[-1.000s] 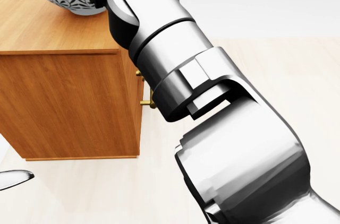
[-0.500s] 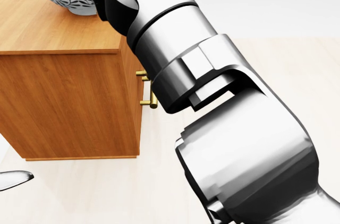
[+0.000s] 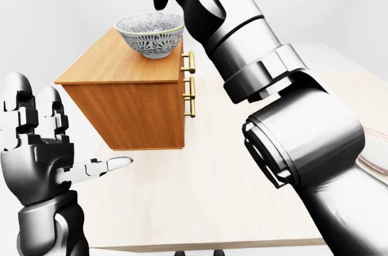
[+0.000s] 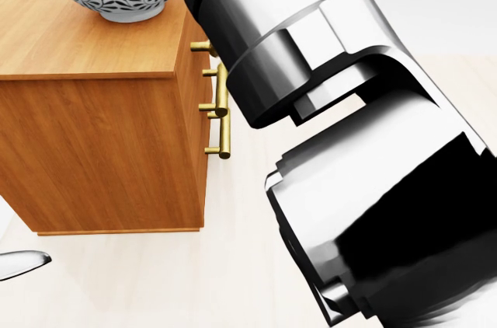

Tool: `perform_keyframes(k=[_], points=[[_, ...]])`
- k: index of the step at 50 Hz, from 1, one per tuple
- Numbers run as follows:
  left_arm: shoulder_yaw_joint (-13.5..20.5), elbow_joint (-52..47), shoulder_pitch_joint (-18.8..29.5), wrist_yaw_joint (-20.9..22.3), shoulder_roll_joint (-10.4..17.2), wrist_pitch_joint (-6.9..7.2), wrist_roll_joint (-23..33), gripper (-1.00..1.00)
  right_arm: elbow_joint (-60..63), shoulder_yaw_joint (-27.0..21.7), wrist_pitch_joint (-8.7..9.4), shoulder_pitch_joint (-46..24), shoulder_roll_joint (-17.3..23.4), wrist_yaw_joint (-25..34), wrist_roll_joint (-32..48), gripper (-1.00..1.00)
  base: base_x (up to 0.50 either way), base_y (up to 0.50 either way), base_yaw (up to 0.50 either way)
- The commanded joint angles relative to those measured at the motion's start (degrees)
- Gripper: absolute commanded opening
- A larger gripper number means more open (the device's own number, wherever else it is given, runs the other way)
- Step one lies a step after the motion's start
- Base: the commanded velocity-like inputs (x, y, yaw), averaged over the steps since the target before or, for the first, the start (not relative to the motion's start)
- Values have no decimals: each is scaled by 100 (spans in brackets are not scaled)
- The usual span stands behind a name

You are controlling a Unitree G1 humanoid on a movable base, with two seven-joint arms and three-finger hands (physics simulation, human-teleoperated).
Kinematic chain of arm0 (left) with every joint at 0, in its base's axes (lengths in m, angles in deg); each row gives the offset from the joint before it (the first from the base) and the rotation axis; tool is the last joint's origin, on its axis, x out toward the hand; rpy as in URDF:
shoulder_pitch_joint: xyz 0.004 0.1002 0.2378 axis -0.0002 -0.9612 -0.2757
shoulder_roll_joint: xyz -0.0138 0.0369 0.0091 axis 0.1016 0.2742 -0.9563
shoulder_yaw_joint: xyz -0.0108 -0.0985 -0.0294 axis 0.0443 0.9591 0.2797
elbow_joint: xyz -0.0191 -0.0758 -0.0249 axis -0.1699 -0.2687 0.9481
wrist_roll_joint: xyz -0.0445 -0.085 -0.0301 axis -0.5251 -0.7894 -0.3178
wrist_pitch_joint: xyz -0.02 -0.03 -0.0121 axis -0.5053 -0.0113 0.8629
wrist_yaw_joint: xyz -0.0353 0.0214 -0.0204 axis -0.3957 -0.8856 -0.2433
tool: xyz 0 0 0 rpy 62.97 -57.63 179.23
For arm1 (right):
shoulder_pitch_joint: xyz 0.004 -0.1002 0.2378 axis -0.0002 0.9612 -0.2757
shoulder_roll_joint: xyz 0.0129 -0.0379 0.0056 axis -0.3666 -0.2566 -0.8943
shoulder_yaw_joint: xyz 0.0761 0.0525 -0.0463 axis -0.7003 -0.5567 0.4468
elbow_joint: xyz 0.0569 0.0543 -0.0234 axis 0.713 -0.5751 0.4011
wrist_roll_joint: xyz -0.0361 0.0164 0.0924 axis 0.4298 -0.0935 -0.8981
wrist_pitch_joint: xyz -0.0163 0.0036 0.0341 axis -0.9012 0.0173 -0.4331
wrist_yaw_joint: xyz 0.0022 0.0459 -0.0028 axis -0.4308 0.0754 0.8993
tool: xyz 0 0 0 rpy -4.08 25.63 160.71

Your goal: Put the bowl on top of the cabinet.

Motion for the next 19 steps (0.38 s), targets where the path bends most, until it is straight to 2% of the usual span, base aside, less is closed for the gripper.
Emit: perform_keyframes(k=[1,19], points=[[-208,439,31,-36,-82,0,105,100,-668,136,0,-428,81,-948,-49,100,0,0,0],[-189,410,45,-42,-78,0,86,100,-691,144,0,-624,233,-971,87,100,0,0,0]])
